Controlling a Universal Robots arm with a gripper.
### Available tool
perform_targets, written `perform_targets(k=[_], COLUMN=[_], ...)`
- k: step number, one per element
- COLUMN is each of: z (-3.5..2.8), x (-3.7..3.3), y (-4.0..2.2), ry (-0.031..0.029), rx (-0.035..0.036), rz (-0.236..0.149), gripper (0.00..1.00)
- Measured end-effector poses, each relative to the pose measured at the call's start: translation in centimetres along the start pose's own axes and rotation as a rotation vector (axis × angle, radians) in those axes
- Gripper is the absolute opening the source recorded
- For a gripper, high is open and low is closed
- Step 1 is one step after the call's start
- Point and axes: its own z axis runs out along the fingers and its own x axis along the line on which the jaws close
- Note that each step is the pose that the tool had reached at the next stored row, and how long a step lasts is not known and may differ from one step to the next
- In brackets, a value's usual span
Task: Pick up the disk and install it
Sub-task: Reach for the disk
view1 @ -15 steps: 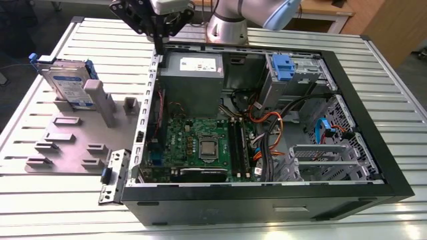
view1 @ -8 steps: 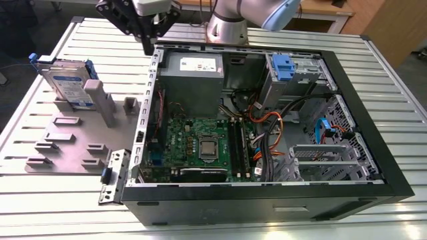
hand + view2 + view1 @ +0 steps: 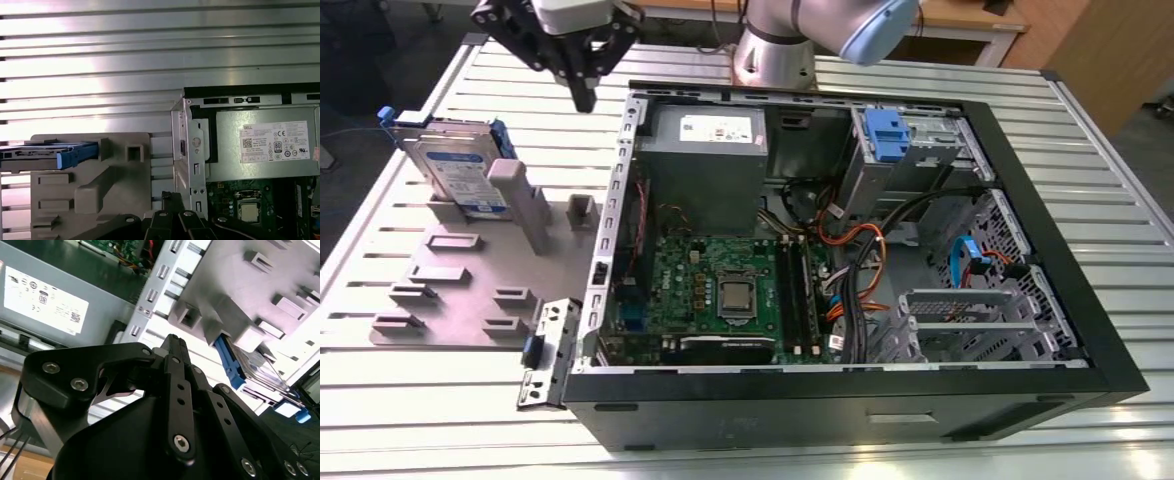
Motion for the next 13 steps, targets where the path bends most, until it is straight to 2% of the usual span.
perform_targets(k=[13], z=[0.65], x=[4.28], y=[0.02], ry=[0.0000], rx=[0.0001], rz=[0.000], gripper=[0.11])
